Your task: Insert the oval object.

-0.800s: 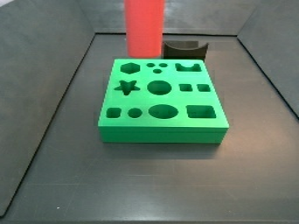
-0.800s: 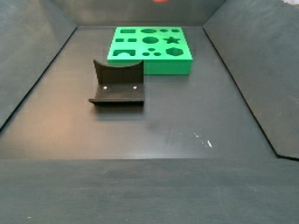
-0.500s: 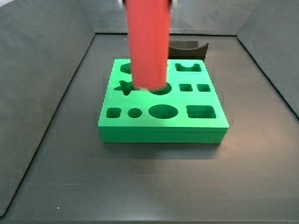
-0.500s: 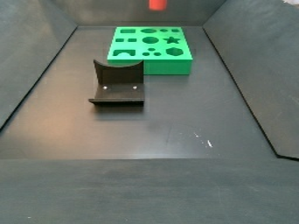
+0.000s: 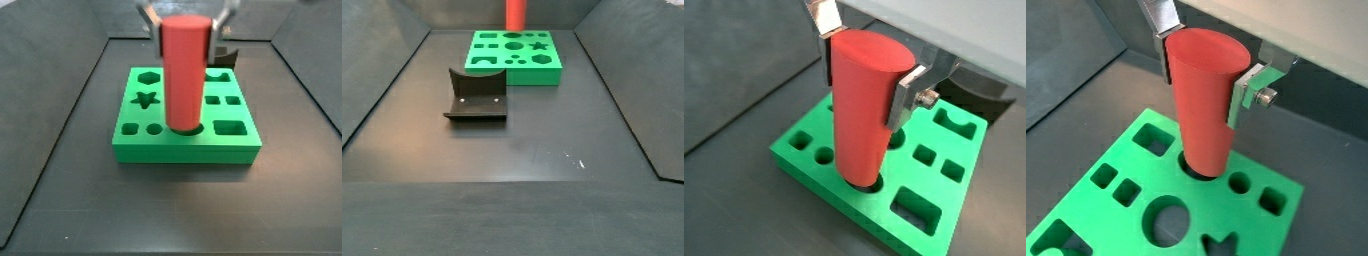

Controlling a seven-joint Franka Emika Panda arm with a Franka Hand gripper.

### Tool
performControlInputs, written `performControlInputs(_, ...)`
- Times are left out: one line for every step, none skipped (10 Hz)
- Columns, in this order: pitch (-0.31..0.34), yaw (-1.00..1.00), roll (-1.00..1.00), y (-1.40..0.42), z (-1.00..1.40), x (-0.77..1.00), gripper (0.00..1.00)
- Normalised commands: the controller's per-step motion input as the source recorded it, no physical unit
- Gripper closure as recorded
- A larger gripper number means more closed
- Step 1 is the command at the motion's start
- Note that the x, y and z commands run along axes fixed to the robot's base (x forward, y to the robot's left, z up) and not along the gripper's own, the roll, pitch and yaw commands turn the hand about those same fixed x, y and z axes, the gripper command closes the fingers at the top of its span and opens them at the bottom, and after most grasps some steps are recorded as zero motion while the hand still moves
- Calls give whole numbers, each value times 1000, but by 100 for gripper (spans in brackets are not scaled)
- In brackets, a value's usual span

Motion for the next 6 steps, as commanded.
performControlInputs(0, -120, 86, 0, -486, 363, 100)
performControlInputs(0, -103, 81, 9, -403, 311, 100)
performControlInputs(-4, 0, 29, 131, -283, 6, 100)
performControlInputs(-90, 0, 0, 60, -411, 0, 100)
performControlInputs(-129, 0, 0, 0, -529, 0, 100)
performControlInputs(-154, 0, 0, 0, -457, 0, 100)
